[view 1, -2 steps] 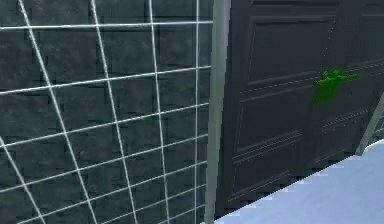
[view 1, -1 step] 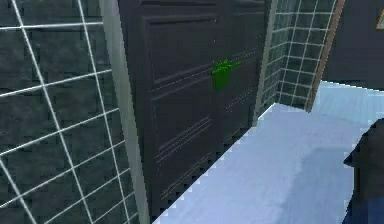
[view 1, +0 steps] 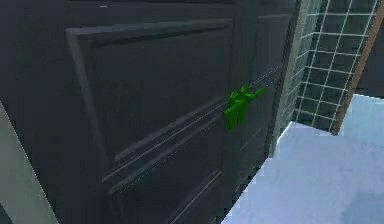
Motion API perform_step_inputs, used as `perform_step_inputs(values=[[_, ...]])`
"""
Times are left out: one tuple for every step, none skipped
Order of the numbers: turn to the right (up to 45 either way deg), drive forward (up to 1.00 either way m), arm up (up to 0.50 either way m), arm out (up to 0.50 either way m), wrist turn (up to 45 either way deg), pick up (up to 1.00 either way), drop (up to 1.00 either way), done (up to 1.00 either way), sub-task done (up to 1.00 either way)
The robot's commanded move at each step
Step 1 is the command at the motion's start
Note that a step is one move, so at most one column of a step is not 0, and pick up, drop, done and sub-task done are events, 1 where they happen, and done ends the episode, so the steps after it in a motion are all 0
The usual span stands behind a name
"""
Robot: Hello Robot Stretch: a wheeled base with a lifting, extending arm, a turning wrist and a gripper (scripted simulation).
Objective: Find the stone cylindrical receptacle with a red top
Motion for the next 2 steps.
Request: perform_step_inputs(values=[[36.0, 0.0, 0.0, 0.0, 0.0, 0.0, 0.0, 0.0, 0.0], [0.0, 0.3, 0.0, 0.0, 0.0, 0.0, 0.0, 0.0, 0.0]])
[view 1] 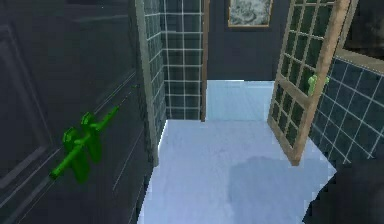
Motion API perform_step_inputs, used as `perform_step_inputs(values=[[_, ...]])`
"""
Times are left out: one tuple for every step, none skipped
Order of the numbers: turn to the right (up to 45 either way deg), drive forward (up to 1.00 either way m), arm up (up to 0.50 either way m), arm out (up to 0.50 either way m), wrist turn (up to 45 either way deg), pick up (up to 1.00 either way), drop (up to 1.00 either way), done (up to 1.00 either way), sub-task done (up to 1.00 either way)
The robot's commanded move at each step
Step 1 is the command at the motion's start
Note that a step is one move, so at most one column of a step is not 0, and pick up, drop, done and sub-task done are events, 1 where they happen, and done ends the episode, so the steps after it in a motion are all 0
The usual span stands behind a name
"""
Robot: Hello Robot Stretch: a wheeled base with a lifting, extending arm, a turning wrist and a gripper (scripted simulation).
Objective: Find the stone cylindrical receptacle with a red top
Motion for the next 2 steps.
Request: perform_step_inputs(values=[[15.0, 0.0, 0.0, 0.0, 0.0, 0.0, 0.0, 0.0, 0.0], [0.0, 1.0, 0.0, 0.0, 0.0, 0.0, 0.0, 0.0, 0.0]])
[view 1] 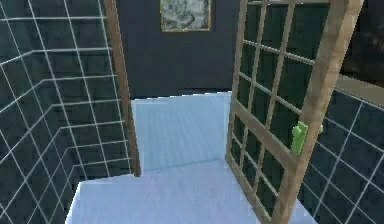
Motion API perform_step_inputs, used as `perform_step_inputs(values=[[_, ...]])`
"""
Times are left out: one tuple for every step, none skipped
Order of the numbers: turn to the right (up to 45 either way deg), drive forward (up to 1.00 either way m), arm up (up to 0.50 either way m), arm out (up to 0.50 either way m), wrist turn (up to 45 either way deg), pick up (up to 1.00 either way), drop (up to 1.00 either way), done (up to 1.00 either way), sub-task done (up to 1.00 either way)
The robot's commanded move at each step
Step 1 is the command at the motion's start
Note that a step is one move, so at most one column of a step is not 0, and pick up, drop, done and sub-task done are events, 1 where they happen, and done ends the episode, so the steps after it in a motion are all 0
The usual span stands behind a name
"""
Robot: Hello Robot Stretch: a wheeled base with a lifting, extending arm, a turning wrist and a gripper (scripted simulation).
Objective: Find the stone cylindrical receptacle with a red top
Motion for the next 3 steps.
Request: perform_step_inputs(values=[[0.0, 1.0, 0.0, 0.0, 0.0, 0.0, 0.0, 0.0, 0.0], [0.0, 0.8, 0.0, 0.0, 0.0, 0.0, 0.0, 0.0, 0.0], [30.0, 0.0, 0.0, 0.0, 0.0, 0.0, 0.0, 0.0, 0.0]])
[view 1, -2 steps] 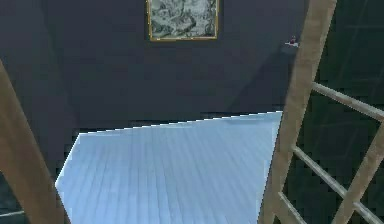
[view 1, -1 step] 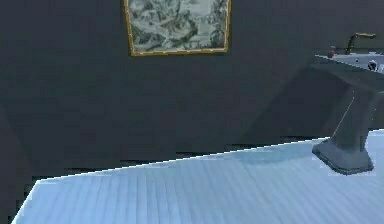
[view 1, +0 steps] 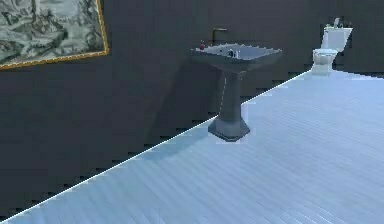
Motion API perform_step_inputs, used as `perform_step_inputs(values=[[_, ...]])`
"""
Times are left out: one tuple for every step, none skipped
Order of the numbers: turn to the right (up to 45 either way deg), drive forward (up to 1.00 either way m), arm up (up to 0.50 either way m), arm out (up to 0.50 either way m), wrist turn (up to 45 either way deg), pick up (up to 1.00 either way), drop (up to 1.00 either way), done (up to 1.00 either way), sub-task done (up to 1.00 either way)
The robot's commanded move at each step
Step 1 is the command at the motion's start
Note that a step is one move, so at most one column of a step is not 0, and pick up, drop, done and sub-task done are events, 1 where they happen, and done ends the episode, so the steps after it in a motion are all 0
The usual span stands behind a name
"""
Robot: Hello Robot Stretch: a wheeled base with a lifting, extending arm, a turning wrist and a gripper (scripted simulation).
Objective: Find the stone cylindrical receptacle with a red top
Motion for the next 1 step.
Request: perform_step_inputs(values=[[0.0, 1.0, 0.0, 0.0, 0.0, 0.0, 0.0, 0.0, 0.0]])
